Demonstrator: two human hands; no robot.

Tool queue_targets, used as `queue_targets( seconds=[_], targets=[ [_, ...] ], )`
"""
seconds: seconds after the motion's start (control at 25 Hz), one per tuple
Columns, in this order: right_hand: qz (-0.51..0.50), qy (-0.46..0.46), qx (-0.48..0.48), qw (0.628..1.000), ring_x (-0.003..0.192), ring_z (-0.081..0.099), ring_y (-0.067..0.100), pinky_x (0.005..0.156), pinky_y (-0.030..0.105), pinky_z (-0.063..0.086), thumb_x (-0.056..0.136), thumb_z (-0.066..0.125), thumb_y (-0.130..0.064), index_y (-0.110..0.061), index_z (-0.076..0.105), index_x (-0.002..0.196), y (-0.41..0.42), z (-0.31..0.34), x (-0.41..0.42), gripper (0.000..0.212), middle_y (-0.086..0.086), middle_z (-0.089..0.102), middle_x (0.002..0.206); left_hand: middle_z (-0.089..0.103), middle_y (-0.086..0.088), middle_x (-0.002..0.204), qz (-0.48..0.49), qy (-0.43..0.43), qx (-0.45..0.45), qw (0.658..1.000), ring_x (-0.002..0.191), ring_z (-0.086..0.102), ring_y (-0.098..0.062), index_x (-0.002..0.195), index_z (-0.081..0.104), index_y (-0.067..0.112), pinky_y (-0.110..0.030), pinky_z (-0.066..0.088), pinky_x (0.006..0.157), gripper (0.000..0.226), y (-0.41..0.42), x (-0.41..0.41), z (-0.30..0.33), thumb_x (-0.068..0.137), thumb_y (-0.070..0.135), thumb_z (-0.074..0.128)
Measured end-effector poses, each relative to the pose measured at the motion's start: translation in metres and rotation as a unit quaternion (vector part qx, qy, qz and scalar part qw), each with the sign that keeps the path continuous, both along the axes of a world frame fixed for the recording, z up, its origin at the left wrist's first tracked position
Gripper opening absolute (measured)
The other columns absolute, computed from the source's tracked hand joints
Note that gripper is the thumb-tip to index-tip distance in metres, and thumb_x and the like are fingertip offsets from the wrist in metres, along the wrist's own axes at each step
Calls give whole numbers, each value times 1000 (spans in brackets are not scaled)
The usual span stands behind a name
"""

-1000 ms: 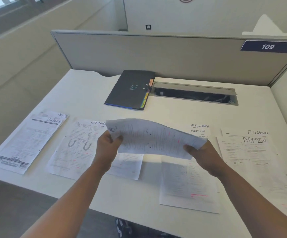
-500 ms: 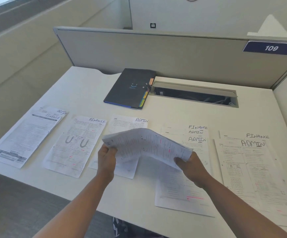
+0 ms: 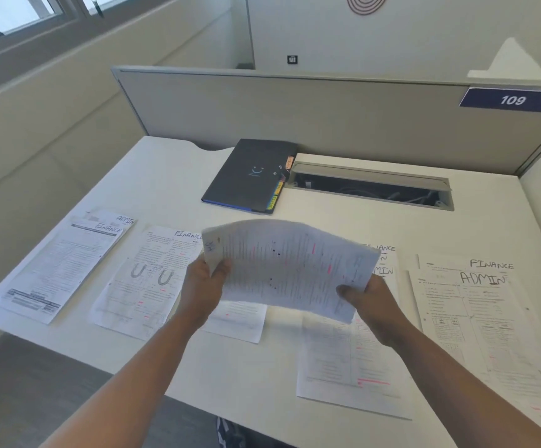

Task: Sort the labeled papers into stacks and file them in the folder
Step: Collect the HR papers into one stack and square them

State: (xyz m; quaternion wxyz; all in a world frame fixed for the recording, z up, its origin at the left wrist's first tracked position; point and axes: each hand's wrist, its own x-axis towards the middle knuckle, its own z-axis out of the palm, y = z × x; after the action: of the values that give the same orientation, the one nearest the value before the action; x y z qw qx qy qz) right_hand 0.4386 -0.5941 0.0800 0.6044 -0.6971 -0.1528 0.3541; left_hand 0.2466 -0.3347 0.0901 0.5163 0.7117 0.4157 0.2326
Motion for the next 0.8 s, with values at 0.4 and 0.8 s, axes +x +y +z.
queue_targets(
  seconds=[0.4, 0.8],
  targets=[
    [117, -252, -9, 961, 98, 71, 1, 89, 34, 59, 104, 59, -23, -38, 72, 118, 59, 74, -6, 24, -20, 76, 106, 72, -5, 97, -270, 210, 282, 896, 93, 66, -33, 102, 68, 21, -51, 59, 84, 13, 48, 40, 115, 104, 21, 55],
    [-98, -28, 4, 995, 90, 77, 34, 75, 42, 64, 105, 56, -11, -11, 74, 104, 128, 52, -28, 19, 7, 81, 95, 28, 6, 168, -77, 90, 112, 987, 153, 29, -22, 160, 30, 32, -50, 30, 120, 87, 101, 41, 56, 89, 46, 79]
  ],
)
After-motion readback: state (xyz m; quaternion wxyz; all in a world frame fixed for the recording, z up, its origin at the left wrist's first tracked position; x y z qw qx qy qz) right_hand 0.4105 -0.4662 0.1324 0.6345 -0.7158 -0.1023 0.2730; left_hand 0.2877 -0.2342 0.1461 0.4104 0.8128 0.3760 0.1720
